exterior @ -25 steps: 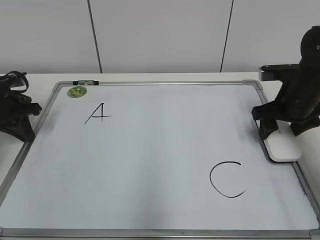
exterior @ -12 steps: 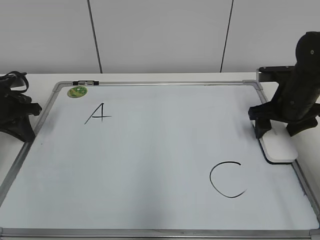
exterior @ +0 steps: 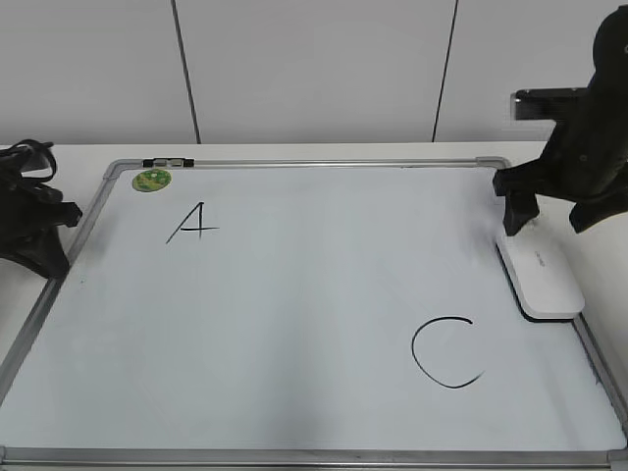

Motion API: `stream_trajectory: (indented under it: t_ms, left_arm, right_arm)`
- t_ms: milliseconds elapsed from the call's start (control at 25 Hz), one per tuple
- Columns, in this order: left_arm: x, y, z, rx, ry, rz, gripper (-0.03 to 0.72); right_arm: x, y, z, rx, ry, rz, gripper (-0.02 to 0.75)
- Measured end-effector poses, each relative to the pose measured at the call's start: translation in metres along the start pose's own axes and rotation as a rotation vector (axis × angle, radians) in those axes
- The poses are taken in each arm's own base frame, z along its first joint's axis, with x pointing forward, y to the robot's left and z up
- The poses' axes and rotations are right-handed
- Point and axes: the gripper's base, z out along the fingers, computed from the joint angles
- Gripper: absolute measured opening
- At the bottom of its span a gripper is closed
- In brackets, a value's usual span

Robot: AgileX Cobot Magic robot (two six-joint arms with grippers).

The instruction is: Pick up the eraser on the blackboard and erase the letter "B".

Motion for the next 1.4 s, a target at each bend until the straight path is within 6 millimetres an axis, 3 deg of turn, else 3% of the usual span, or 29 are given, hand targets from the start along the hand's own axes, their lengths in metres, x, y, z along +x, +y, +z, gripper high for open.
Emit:
stream_trajectory:
  t_ms: [120,280,400,600,760,880,960,1160,1400]
  left_arm:
    - [-0.005,0.000,-0.001,0.003,0.001,0.010,0.148]
    - [-0.019,-0.003,-0.015,0.001,-0.051,0.027,0.397]
    - [-0.028,-0.006,-0.031,0.007,-0.073,0.044,0.489]
    - [-0.028,-0.019,-0.079,0.018,-0.077,0.084,0.515]
    - [-0.018,-0.024,-0.117,-0.029,-0.104,0.084,0.517]
    - [-0.010,-0.031,-0.145,-0.042,-0.163,0.082,0.517]
    - [-0.003,-0.039,-0.167,-0.049,-0.211,0.092,0.517]
    - [0.027,-0.073,-0.226,-0.052,-0.351,0.168,0.517]
    - [0.085,-0.094,-0.284,-0.052,-0.493,0.206,0.517]
  right_arm:
    - [-0.004,-0.001,-0.018,0.001,-0.037,0.000,0.638]
    - [-0.008,-0.002,-0.039,0.003,-0.060,0.003,0.627]
    - [-0.010,-0.003,-0.063,0.002,-0.091,0.005,0.622]
    - [-0.001,-0.005,-0.110,0.003,-0.132,-0.031,0.603]
    - [0.015,-0.006,-0.145,0.004,-0.148,-0.051,0.595]
    - [0.024,-0.007,-0.159,0.004,-0.143,-0.054,0.595]
    - [0.038,-0.009,-0.184,0.004,-0.188,-0.060,0.595]
    - [0.063,-0.013,-0.229,0.003,-0.309,-0.066,0.594]
    - [0.095,-0.016,-0.270,-0.022,-0.427,-0.068,0.594]
